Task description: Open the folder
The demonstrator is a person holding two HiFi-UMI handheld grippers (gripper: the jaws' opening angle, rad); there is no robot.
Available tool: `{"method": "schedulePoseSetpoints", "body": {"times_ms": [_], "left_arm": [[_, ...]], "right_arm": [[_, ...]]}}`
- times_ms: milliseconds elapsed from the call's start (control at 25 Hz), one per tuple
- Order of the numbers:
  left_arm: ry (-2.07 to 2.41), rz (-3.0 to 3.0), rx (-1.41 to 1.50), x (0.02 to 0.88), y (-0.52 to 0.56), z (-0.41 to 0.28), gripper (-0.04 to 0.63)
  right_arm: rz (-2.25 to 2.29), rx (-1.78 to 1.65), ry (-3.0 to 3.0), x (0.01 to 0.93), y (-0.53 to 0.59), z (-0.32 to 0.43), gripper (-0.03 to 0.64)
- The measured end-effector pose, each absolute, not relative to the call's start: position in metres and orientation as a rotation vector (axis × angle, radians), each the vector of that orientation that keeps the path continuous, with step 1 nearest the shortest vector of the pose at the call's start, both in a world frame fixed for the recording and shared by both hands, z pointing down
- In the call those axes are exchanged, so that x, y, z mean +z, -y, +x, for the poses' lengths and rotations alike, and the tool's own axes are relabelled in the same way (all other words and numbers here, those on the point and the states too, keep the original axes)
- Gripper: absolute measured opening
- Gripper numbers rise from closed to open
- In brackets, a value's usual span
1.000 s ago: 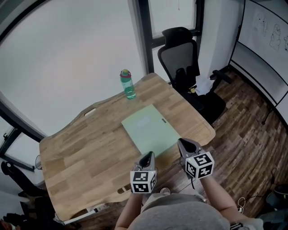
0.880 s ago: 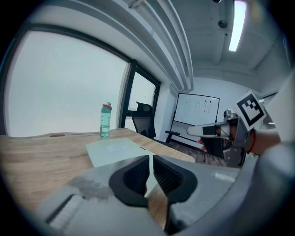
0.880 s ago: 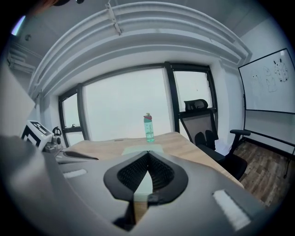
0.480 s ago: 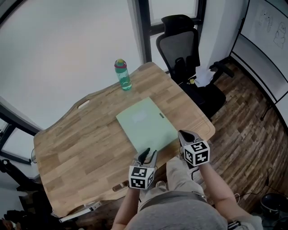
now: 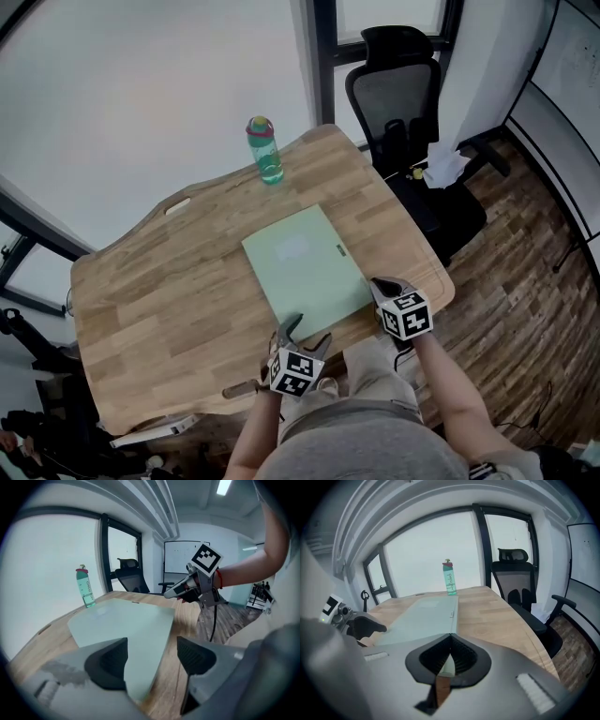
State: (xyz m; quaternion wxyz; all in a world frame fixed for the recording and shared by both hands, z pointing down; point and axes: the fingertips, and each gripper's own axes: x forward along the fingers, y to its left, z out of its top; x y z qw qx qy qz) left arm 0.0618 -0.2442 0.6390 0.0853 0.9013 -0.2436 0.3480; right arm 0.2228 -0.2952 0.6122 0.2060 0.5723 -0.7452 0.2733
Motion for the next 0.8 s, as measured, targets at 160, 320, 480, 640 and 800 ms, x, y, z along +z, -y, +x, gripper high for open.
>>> {"method": "schedulePoseSetpoints", "body": {"times_ms": [160,320,480,640,800], "left_arm": [[0.829,2.706,1.172,0.650,0.258,0.059,0.330],[0.864,2.693,1.265,0.658,0.265,0.058,0.342],[0.881,2.700,1.315,0.662,0.264,0.060,0.342],[0.901,2.708,1.323,0.663,0.264,0.060,0.344],[0.908,2.723,1.311,0.661,0.264,0.060,0.344]], "right_arm": [[1.537,0.807,2.074,0.628,0.301,0.225,0.003],[1.487,0.839,2.071,0.641,0.304,0.224,0.002],[1.437,0.858,2.089,0.648,0.302,0.220,0.002],[1.425,0.867,2.113,0.651,0.304,0.218,0.003],[1.420,0.916,2.128,0.652,0.304,0.219,0.003]]}}
